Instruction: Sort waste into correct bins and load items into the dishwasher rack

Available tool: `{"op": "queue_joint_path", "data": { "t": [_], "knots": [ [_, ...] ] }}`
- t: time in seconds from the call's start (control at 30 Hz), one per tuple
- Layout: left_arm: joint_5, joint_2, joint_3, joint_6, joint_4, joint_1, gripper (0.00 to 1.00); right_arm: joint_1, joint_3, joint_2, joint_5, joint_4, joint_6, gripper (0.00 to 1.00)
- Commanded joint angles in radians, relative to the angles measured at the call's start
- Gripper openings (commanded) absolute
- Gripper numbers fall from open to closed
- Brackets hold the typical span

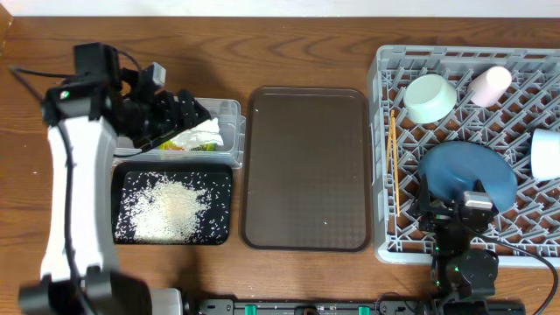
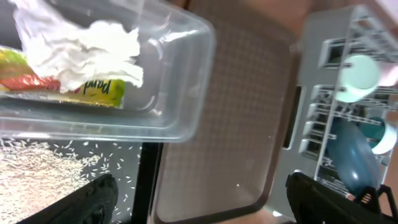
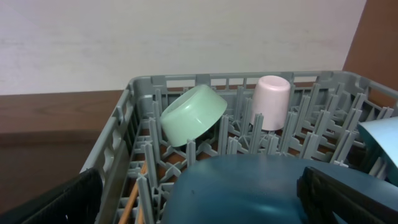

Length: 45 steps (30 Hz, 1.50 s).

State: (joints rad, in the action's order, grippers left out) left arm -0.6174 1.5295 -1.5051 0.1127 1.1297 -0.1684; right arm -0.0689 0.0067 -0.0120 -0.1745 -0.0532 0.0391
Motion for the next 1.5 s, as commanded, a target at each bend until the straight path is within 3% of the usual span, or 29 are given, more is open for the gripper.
{"op": "queue_joint_path", "data": {
  "t": [0.0, 0.9, 1.27, 1.47],
  "knots": [
    [0.009, -0.088, -0.003, 0.009, 0.007, 0.0, 0.89, -0.007, -0.001, 0.007, 0.007, -0.006, -0.018, 0.99],
    [0.009, -0.703, 0.069, 0.009, 0.01, 0.0, 0.9, -0.007, -0.001, 0.007, 0.007, -0.006, -0.018, 0.99],
    [0.009, -0.937, 0.41, 0.009, 0.005, 0.0, 0.89, -0.007, -0.001, 0.007, 0.007, -0.006, -0.018, 0.99],
    [0.024, -1.086, 0.623, 0.012, -0.113, 0.001, 0.89, -0.007, -0.001, 0.007, 0.007, -0.006, -0.018, 0.99]
  ]
}}
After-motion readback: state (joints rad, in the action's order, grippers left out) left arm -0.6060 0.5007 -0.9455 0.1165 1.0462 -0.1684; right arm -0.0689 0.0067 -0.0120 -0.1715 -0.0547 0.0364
